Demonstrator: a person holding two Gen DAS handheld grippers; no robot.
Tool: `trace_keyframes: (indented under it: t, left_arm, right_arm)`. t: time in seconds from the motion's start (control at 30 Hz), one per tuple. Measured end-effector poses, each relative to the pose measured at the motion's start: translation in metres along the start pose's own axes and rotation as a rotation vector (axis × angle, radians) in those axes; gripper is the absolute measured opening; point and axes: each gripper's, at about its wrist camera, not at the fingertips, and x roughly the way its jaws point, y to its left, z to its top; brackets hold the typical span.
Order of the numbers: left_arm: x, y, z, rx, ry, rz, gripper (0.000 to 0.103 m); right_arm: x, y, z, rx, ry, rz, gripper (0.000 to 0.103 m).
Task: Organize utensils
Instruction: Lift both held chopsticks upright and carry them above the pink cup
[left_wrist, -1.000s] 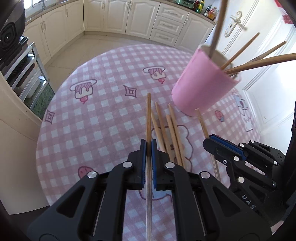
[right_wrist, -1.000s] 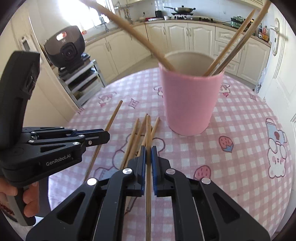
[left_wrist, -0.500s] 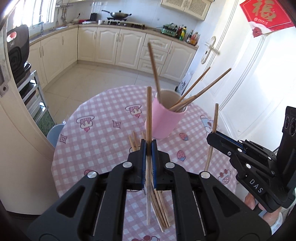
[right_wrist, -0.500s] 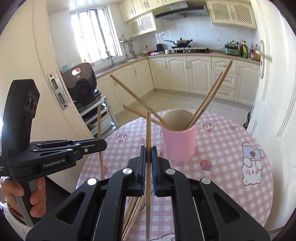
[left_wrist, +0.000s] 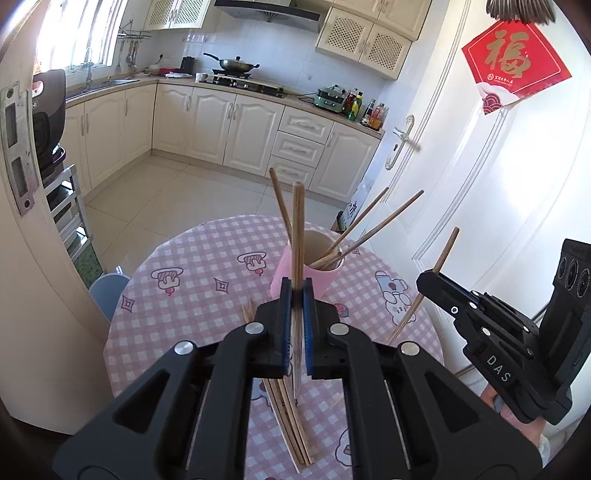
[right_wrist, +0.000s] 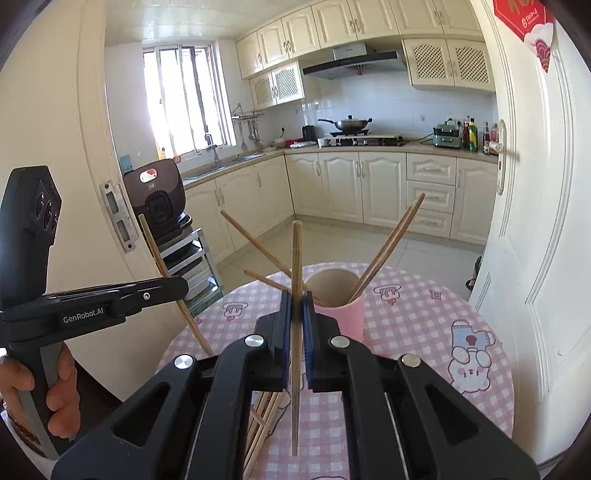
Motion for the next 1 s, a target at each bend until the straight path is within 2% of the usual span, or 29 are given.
trace_keyframes:
  t: [0.17,0.5,0.83,1.0]
  left_arm:
    - [0.000,-0.002,0.010,0.001,-0.031,-0.008,0.006]
    - [0.005,-0.007,0.038,0.002,-0.077,-0.018,0.006]
    - [-0.008,-0.013,0.085,0.024,-0.188,0.020,0.006]
    - [-0.011,-0.019,0.105,0.033,-0.237,0.014,0.006]
  right_arm:
    - [-0.007,-0.010,0.013,0.017,-0.056,-0.019,0.005]
    - [-0.006,-0.024,0.036,0.018,-0.100,-0.031,0.005]
    - [0.000,-0.034,0.075,-0.002,-0.174,-0.040,0.005]
    - [0.009,-0.035,0.090,-0.017,-0.199,-0.044,0.005]
